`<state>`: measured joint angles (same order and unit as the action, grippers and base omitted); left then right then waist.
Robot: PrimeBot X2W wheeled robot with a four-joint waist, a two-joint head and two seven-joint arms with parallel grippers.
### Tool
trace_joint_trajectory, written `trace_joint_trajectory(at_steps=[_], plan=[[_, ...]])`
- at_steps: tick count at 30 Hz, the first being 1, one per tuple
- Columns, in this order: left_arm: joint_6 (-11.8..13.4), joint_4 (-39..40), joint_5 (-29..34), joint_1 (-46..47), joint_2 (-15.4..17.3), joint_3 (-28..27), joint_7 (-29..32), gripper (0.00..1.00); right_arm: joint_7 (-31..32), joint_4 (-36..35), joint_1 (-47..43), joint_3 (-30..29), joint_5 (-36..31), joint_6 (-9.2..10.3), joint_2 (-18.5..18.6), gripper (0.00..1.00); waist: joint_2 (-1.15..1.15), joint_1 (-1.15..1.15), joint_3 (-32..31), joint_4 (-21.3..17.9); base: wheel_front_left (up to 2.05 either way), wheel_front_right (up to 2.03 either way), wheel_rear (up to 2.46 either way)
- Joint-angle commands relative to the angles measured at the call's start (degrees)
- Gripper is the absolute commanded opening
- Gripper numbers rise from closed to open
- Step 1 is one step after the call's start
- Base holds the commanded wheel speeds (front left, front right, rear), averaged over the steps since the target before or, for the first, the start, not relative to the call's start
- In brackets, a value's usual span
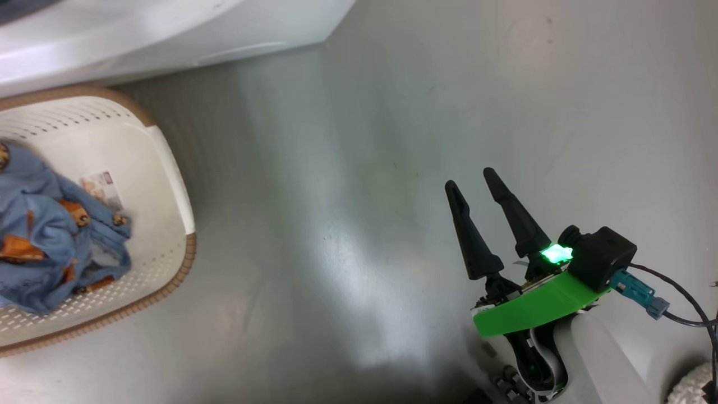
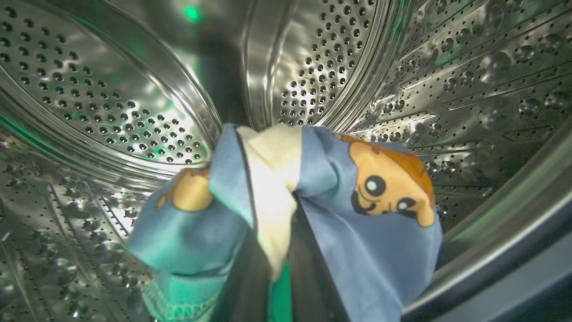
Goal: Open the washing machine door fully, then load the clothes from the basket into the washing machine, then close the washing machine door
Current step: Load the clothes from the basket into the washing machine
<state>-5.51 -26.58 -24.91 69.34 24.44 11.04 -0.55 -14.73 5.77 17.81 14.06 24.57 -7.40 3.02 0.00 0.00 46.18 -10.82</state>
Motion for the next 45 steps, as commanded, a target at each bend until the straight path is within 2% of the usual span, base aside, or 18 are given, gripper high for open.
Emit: trace_joint_trajectory(at_steps=[1,9,20,32,35,36,37,38,45], plan=[[-0.52,0.55,0.25,2.2,3.67,-0.93,0.27,0.0,-0.27,-1.34,-0.73,1.55,0.37,-0.09,-0.14,1.0,0.0,0.0,1.69,-0.96,0.0,0.0,0.0],[-1.29,-4.43,1.05,12.38,4.92,1.26,1.02,0.0,-0.27,-1.31,-0.03,3.24,1.43,-0.09,-0.14,1.0,0.0,0.0,4.53,-2.64,0.0,0.0,0.0],[-1.82,-11.26,0.36,21.05,6.48,3.79,0.75,0.0,-0.27,-1.18,-0.37,5.44,2.57,-0.09,-0.14,1.0,0.0,0.0,6.11,-4.81,0.0,0.0,0.0],[-1.96,-18.89,-2.57,23.17,7.12,7.5,6.45,0.0,-0.27,-0.6,-0.69,6.63,3.2,-0.09,-0.14,1.0,0.0,0.0,5.61,-5.55,0.0,0.0,0.0],[-1.96,-19.14,-2.78,23.34,7.51,8.55,5.72,0.0,-0.27,-0.64,-0.67,6.25,3.11,-0.09,-0.14,1.0,0.0,0.0,5.48,-5.46,0.0,0.0,0.0],[-1.96,-19.19,-2.85,23.44,7.51,8.84,5.28,0.04,-0.27,-0.64,-0.65,6.05,3.04,-0.09,-0.14,1.0,0.0,0.0,5.45,-5.34,0.0,0.0,0.0],[-1.96,-19.34,-2.99,23.51,7.46,9.09,5.03,0.35,-0.27,-0.63,-0.58,5.9,3.01,-0.09,-0.14,1.0,0.0,0.0,5.46,-5.26,0.0,0.0,0.0],[-1.97,-19.59,-3.19,23.55,7.33,9.26,4.87,1.0,-0.27,-0.64,-0.45,5.74,2.96,-0.09,-0.14,1.0,0.0,0.0,5.47,-5.15,0.0,0.0,0.0],[-1.97,-21.28,-4.03,22.2,6.85,10.41,3.37,1.0,-0.27,-0.67,0.02,4.99,2.73,-0.09,-0.14,1.0,0.0,0.0,4.58,-4.41,0.0,0.0,0.0]])
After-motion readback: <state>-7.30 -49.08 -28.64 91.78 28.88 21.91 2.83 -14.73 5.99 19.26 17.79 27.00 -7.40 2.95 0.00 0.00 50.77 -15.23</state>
